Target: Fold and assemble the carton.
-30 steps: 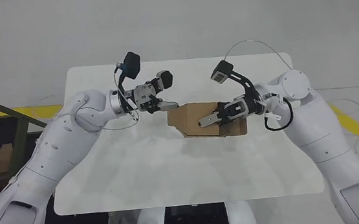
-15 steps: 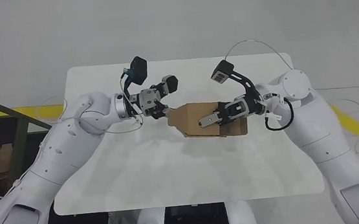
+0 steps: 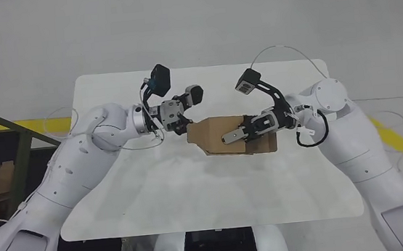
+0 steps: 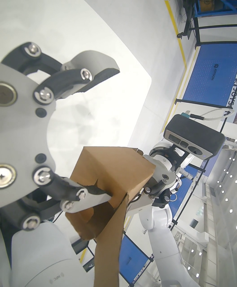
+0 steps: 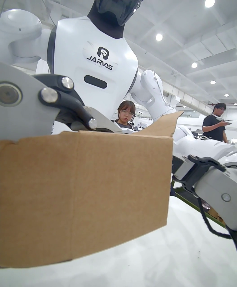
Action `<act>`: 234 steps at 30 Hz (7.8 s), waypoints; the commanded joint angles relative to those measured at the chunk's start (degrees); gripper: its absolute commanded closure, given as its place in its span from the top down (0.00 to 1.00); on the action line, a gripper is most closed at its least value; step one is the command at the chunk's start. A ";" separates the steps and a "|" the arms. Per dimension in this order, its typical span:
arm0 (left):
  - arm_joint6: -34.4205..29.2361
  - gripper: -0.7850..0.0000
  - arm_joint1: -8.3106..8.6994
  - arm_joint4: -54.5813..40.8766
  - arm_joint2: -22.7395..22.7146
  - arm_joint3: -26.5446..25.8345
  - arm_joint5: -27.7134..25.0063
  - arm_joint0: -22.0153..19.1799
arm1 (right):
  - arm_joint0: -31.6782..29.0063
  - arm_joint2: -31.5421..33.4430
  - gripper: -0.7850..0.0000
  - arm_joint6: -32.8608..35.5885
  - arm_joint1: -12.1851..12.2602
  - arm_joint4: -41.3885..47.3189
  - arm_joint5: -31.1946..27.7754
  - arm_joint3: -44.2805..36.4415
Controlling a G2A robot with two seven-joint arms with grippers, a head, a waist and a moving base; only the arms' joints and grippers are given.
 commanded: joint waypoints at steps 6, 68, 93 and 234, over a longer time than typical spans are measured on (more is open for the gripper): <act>-0.27 1.00 -0.35 0.39 -0.69 -0.38 -0.09 0.43 | 0.17 -0.17 0.00 0.15 -0.07 0.12 -0.20 0.18; -13.57 1.00 1.89 -10.75 -14.04 -3.75 3.40 9.23 | -4.57 7.53 0.00 -8.90 3.08 -14.63 1.79 -4.27; -28.69 1.00 0.50 -10.79 -8.00 -6.55 19.82 2.39 | -4.77 4.65 0.00 -12.89 3.55 -20.21 6.41 -9.86; -32.35 1.00 -3.43 -28.36 -6.30 -0.14 6.70 3.55 | -3.16 1.12 0.00 -9.91 2.52 -4.14 -1.91 -11.39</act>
